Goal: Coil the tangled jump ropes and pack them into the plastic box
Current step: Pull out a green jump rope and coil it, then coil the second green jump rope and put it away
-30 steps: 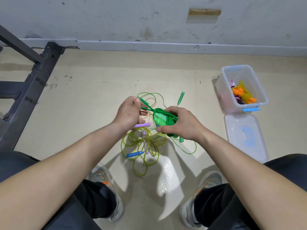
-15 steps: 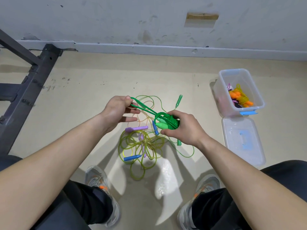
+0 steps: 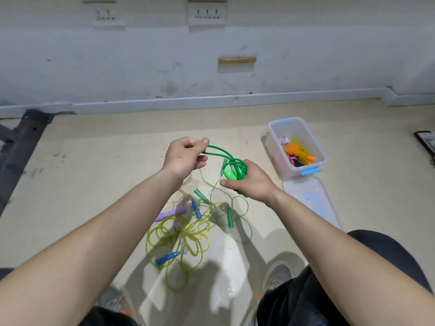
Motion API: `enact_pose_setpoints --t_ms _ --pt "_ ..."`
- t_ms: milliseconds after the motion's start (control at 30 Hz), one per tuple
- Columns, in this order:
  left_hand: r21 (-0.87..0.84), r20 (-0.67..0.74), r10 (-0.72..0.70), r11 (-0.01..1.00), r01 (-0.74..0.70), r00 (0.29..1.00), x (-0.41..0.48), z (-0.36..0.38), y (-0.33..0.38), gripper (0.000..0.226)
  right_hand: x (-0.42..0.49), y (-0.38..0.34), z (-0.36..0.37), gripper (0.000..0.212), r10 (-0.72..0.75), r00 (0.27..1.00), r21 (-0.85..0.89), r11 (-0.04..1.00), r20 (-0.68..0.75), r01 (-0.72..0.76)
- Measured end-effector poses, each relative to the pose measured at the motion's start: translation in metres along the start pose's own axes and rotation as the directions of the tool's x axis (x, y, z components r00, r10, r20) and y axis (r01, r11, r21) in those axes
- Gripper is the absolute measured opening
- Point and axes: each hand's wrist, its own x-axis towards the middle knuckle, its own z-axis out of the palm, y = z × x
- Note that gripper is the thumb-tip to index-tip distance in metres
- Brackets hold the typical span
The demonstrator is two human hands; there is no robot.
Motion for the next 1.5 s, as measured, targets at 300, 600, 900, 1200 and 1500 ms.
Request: enact_pose_setpoints --t_ms 300,600,900,1200,1500 --pt "-0.024 0.022 0.002 1.0 -0.001 1.0 0.089 0.148 0.01 0.017 0.052 0.021 -0.132 0.033 0.199 0.978 0.262 0.942 0.065 -0.209" --pt "0.116 0.282 -0.188 0.98 0.161 0.941 0.18 0.292 -0.071 0.045 0.186 0.174 -0.203 0.048 0.308 0.922 0.136 0.95 -0.235 -0.283" --pt "0.142 0.357 -0.349 0.937 0.319 0.867 0.234 0.364 -0.15 0.027 0.268 0.26 -0.199 0.038 0.338 0.887 -0.287 0.857 -0.313 -0.428" --pt "0.256 0.36 -0.337 0.932 0.255 0.87 0.207 0.304 -0.138 0.016 0.238 0.23 -0.18 0.03 0.268 0.926 -0.516 0.772 -0.267 -0.372" --pt "0.472 0.252 -0.322 0.864 0.175 0.913 0.125 0.152 -0.131 0.02 0.174 0.101 -0.081 0.024 0.16 0.987 -0.521 0.844 0.014 -0.129"
